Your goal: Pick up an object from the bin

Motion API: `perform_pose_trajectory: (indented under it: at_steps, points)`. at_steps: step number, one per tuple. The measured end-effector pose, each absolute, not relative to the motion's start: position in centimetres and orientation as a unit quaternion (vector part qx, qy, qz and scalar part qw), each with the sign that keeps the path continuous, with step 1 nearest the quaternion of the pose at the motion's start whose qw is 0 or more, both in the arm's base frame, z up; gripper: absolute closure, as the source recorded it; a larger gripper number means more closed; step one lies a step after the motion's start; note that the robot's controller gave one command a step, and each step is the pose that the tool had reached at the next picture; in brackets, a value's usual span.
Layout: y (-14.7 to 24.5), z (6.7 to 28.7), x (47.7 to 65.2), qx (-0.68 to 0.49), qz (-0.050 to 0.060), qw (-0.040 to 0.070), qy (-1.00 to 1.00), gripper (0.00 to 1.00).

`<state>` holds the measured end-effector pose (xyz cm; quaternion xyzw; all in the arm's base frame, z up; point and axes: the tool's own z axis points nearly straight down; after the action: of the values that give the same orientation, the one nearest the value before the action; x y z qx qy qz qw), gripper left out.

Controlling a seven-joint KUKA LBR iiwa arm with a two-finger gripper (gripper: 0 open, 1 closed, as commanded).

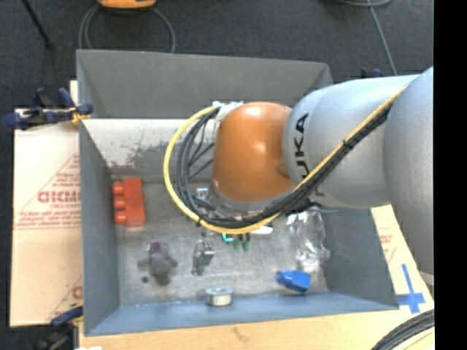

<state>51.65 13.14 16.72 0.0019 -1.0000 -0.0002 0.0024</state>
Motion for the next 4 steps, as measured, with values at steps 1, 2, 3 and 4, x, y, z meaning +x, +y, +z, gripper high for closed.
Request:
perform_pose_trajectory:
  at_steps: [1, 2, 3, 4]
  points:
    - [16.1, 7.2, 50.4, 0.294, 0.000, -0.003, -0.956, 0.00]
    - [18.1, 10.1, 50.1, 0.493, 0.000, -0.003, -0.870, 0.00]
    - [19.4, 10.4, 50.4, 0.654, 0.000, -0.002, -0.756, 0.00]
    - [18.8, 7.2, 50.7, 0.740, 0.000, -0.002, -0.673, 0.00]
